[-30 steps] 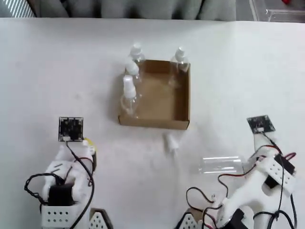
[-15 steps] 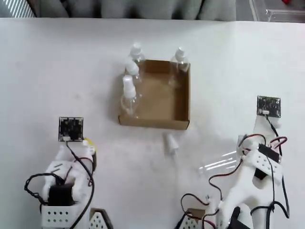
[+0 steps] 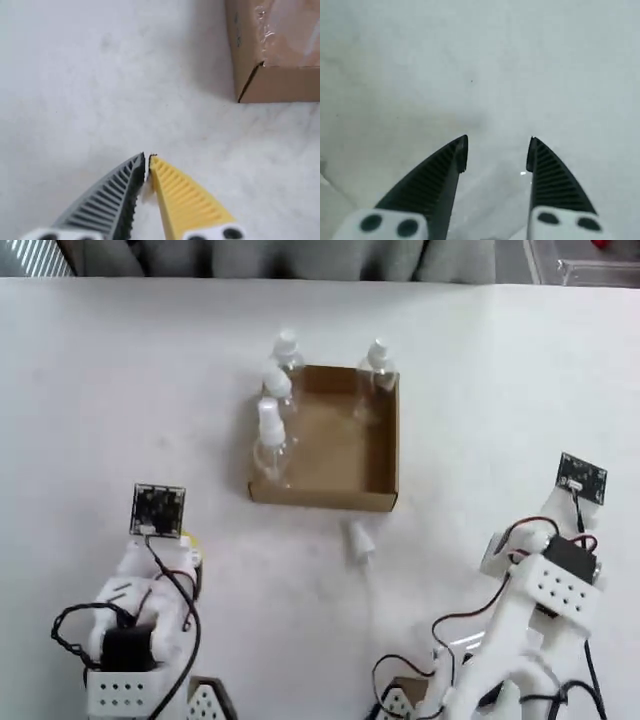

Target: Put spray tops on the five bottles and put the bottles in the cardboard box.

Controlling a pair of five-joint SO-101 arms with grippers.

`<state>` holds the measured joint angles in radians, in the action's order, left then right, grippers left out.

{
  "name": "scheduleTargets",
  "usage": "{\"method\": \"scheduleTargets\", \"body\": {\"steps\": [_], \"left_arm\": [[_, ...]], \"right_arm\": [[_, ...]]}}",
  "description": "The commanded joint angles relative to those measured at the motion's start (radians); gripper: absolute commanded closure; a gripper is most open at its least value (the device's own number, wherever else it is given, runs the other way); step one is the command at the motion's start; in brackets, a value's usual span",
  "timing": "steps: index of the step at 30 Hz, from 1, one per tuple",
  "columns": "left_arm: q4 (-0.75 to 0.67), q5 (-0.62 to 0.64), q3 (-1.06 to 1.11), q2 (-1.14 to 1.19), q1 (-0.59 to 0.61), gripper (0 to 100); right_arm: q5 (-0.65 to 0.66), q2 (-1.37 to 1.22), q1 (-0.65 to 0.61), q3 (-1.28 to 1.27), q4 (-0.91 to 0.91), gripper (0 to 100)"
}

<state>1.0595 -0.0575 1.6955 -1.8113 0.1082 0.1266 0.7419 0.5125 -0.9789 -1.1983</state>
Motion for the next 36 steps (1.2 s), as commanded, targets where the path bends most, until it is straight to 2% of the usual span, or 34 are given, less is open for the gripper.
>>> {"method": "scheduleTargets", "body": {"steps": [1, 3, 7, 12, 21, 26, 31, 36], "left_arm": [[0.008, -0.015, -0.002, -0.012, 0.012, 98], [0.008, -0.015, -0.002, -0.012, 0.012, 98], [0.006, -0.015, -0.002, -0.012, 0.012, 98], [0.005, -0.015, -0.002, -0.012, 0.012, 98], [0.009, -0.017, -0.002, -0.012, 0.012, 98], [0.009, -0.017, -0.002, -0.012, 0.012, 98], [0.009, -0.017, -0.002, -0.012, 0.012, 98], [0.009, -0.017, -0.002, -0.012, 0.012, 98]], "right_arm": [[0.002, 0.142, 0.056, 0.063, -0.136, 83.3], [0.023, 0.2, 0.102, 0.057, -0.174, 83.3], [0.253, 0.252, 0.189, 0.005, -0.254, 83.7], [0.272, 0.239, 0.308, -0.012, -0.234, 83.7], [0.25, 0.108, 0.213, -0.032, -0.182, 83.3], [0.103, -0.012, 0.134, -0.034, -0.094, 83.3], [0.063, -0.122, 0.076, -0.035, -0.044, 83.1], [0.063, -0.231, 0.068, -0.038, 0.012, 75.2]]}}
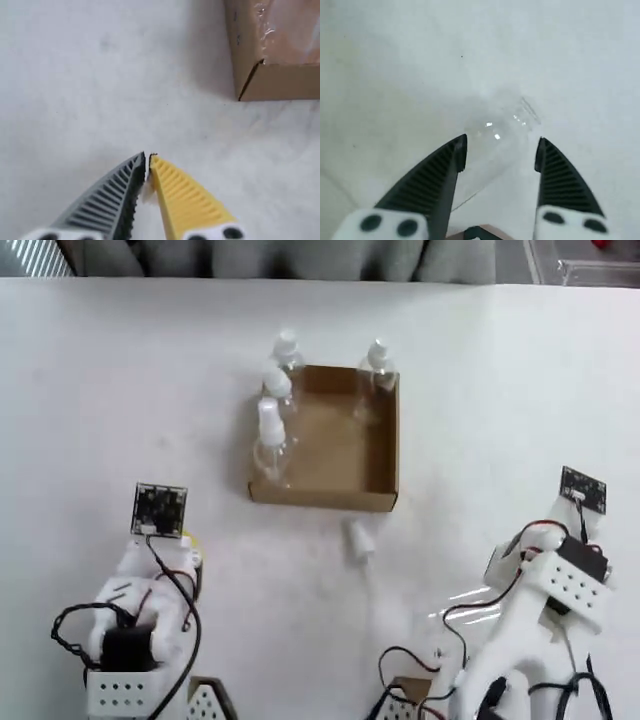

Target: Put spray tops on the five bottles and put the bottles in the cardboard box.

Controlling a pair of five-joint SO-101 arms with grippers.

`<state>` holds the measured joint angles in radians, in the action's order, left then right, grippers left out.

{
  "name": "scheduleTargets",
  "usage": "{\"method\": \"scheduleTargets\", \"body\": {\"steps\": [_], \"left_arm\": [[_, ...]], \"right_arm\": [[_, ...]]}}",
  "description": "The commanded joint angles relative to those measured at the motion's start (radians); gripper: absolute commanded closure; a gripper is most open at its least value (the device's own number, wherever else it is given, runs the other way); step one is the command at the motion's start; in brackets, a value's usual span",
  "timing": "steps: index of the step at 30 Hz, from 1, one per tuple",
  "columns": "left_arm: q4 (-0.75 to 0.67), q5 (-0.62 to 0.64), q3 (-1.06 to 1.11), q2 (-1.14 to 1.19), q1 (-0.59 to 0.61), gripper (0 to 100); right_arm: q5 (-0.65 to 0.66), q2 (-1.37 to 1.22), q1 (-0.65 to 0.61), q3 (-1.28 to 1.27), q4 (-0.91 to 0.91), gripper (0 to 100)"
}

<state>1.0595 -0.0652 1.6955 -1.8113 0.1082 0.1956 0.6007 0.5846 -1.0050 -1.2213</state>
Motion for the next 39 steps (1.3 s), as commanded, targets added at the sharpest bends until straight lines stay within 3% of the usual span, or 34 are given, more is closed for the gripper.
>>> {"method": "scheduleTargets", "body": {"steps": [1, 10, 21, 26, 29, 39], "left_arm": [[0.009, -0.009, -0.002, -0.012, 0.012, 98], [0.009, -0.009, -0.002, -0.012, 0.012, 98], [0.009, -0.009, -0.002, -0.012, 0.012, 98], [0.009, -0.009, -0.002, -0.012, 0.012, 98], [0.009, -0.009, -0.002, -0.012, 0.012, 98], [0.009, -0.009, -0.002, -0.012, 0.012, 98]], "right_arm": [[-0.006, -0.113, -0.004, -0.012, 0.045, 73.7], [0.002, -0.163, 0.028, 0.074, -0.021, 80.0], [0.003, -0.165, -0.015, 0.048, -0.019, 80.9], [0.003, -0.17, -0.013, 0.15, -0.018, 98.8], [-0.003, -0.174, -0.007, 0.258, -0.024, 95.0], [0.005, -0.165, 0.004, 0.404, 0.108, 97.8]]}}
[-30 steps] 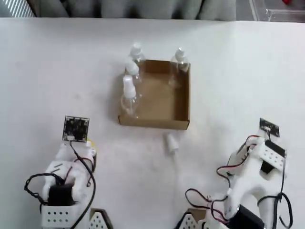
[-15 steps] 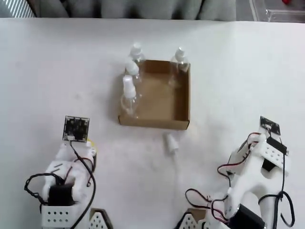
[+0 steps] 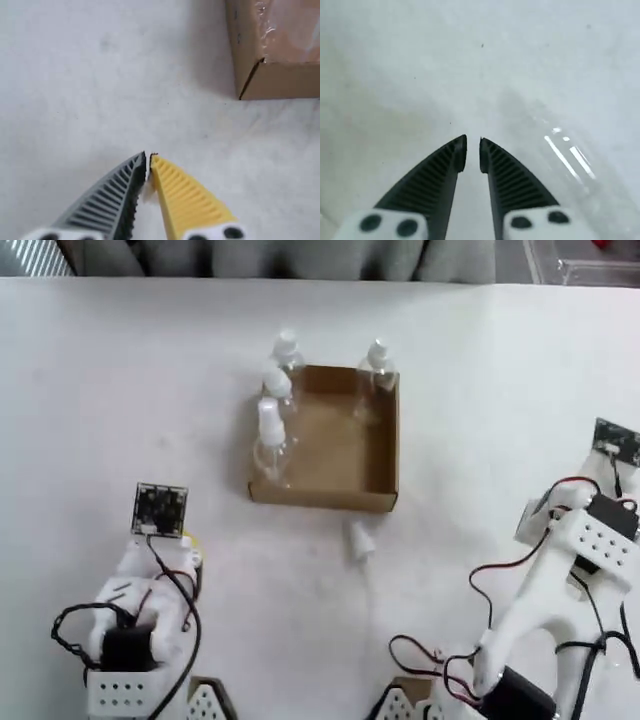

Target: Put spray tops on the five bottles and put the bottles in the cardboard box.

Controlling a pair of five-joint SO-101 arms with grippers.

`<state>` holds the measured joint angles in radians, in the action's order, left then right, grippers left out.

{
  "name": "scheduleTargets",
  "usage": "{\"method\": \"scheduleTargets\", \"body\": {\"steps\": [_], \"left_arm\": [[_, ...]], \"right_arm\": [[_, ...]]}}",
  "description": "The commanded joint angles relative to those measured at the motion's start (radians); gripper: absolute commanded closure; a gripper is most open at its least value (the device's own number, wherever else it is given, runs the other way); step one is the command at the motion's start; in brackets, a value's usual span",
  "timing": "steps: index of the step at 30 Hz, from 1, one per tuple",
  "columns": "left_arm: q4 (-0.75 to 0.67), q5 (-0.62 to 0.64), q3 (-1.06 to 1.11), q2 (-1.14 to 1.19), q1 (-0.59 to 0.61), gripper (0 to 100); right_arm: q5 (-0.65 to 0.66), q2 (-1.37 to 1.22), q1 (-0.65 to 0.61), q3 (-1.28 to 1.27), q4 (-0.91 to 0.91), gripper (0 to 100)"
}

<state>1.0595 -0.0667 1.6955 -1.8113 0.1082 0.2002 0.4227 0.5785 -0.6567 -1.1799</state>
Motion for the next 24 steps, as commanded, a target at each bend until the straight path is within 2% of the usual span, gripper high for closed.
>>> {"method": "scheduleTargets", "body": {"steps": [1, 3, 7, 10, 12, 16, 21, 24], "left_arm": [[0.009, -0.008, -0.002, -0.012, 0.012, 98], [0.009, -0.008, -0.002, -0.012, 0.012, 98], [0.009, -0.008, -0.002, -0.012, 0.012, 98], [0.008, -0.008, -0.002, -0.012, 0.012, 98], [0.005, -0.008, -0.002, -0.012, 0.012, 98], [0.003, -0.008, -0.002, -0.012, 0.012, 98], [0.003, -0.008, -0.002, -0.012, 0.01, 98], [0.005, -0.008, -0.002, -0.012, 0.01, 98]], "right_arm": [[0.006, 0.013, 0.022, 0.057, 0.088, 97.8], [0.084, 0.013, 0.047, 0.057, 0.15, 97.7], [0.391, 0.015, 0.134, 0.058, 0.239, 97.7], [0.548, 0.015, 0.237, 0.058, 0.266, 97.5], [0.58, 0.015, 0.312, 0.058, 0.263, 94.3], [0.683, 0.005, 0.43, 0.058, 0.265, 81.0], [0.839, -0.005, 0.499, 0.057, 0.308, 79.5], [0.887, -0.085, 0.513, 0.089, 0.381, 77.1]]}}
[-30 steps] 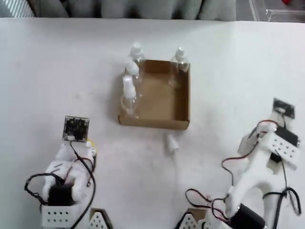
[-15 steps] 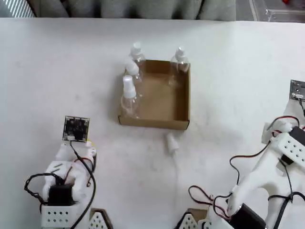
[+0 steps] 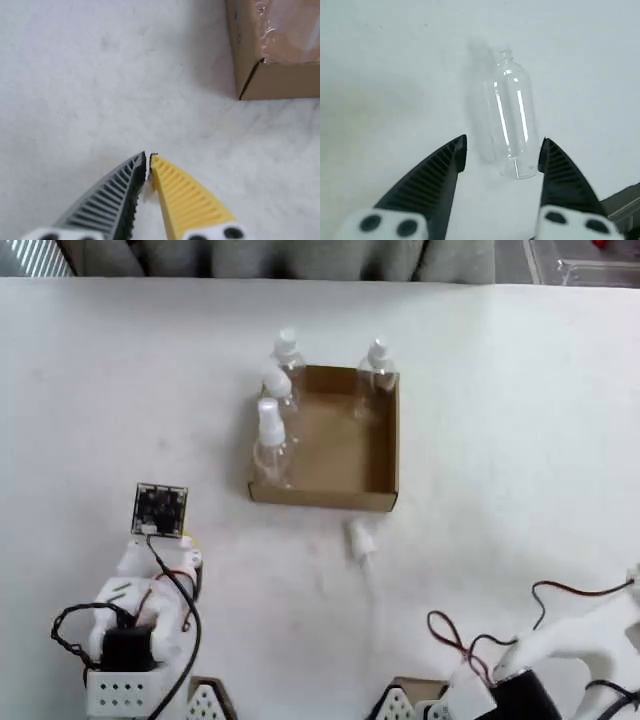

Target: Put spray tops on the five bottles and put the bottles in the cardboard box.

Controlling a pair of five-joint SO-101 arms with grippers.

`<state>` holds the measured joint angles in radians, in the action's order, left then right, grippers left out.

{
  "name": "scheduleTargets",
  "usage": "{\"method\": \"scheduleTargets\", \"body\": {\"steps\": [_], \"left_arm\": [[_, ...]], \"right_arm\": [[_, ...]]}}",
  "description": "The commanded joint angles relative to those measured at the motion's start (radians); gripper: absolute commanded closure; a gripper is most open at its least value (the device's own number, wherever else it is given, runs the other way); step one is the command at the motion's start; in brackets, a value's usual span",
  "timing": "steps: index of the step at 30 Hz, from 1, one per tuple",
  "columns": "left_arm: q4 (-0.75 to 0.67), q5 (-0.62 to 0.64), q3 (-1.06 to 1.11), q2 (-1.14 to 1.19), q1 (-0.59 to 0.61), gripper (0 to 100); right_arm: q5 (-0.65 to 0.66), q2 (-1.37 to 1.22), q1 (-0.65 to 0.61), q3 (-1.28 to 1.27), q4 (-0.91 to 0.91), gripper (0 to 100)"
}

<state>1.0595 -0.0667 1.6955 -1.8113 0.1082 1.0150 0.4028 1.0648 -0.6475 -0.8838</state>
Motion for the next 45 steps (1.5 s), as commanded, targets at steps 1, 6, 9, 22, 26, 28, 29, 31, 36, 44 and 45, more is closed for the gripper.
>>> {"method": "scheduleTargets", "body": {"steps": [1, 6, 9, 22, 26, 28, 29, 31, 36, 44, 45], "left_arm": [[0.006, -0.008, -0.002, -0.012, 0.012, 98], [0.006, -0.008, -0.002, -0.012, 0.012, 98], [0.006, -0.008, -0.002, -0.012, 0.012, 98], [0.005, -0.008, -0.002, -0.012, 0.012, 98], [0.005, -0.008, -0.002, -0.012, 0.012, 98], [0.005, -0.008, -0.002, -0.012, 0.012, 98], [0.005, -0.008, -0.002, -0.012, 0.012, 98], [0.005, -0.008, -0.002, -0.012, 0.012, 98], [0.005, -0.008, -0.002, -0.012, 0.012, 98], [0.005, -0.008, -0.002, -0.012, 0.012, 98], [0.005, -0.008, -0.002, -0.012, 0.012, 98]], "right_arm": [[0.072, -0.108, 0.03, 0.112, 0.097, 75.9], [0.126, -0.363, 0.042, 0.37, 0.015, 73.4], [0.14, -0.513, 0.041, 0.534, -0.082, 73.1], [0.224, -0.966, 0.021, 1.028, -0.499, 73.1], [0.224, -1.036, 0.019, 1.12, -0.59, 73.1], [0.224, -1.063, 0.019, 1.163, -0.63, 73.1], [0.222, -1.076, 0.019, 1.183, -0.648, 73.2], [0.222, -1.095, 0.024, 1.209, -0.673, 73.2], [0.221, -1.121, 0.039, 1.224, -0.688, 73.3], [0.115, -1.089, 0.097, 1.287, -0.687, 73.3], [0.11, -1.081, 0.101, 1.284, -0.687, 73.3]]}}
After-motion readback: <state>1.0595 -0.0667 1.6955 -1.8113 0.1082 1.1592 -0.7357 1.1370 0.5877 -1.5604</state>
